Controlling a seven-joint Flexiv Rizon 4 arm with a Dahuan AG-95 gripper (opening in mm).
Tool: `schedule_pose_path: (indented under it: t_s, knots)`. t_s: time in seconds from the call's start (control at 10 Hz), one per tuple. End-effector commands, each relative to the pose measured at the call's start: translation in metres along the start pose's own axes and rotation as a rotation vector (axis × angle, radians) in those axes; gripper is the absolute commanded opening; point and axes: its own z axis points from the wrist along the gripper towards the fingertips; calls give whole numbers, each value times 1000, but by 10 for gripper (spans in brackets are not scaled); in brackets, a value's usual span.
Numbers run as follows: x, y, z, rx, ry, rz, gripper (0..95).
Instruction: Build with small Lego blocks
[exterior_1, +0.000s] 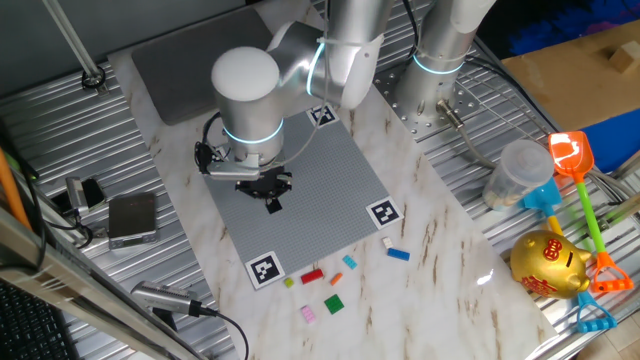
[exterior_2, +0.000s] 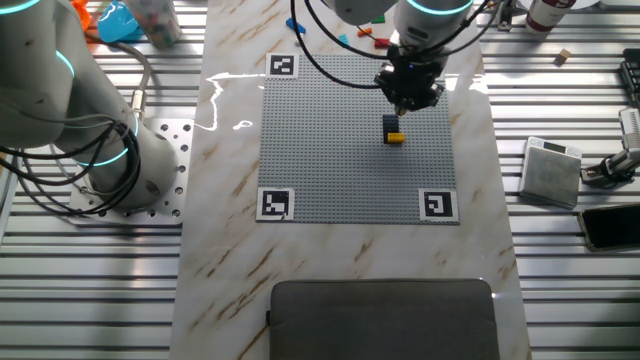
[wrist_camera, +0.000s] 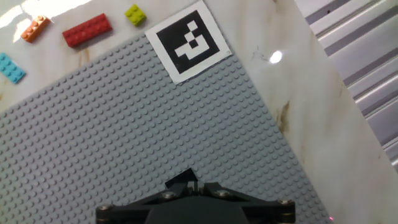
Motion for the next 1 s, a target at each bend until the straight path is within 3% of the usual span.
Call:
schedule_pose_path:
  t_s: [0.1, 0.4, 0.6, 0.8, 1.0]
  knots:
    - [0, 0, 0, -23, 29, 226, 0]
    - [-28, 14, -9, -35, 17, 281, 0]
    - [-55, 31, -5, -32, 21, 328, 0]
    - [-92, 55, 0, -25, 27, 383, 0]
    - [-121, 74, -2, -22, 29, 430, 0]
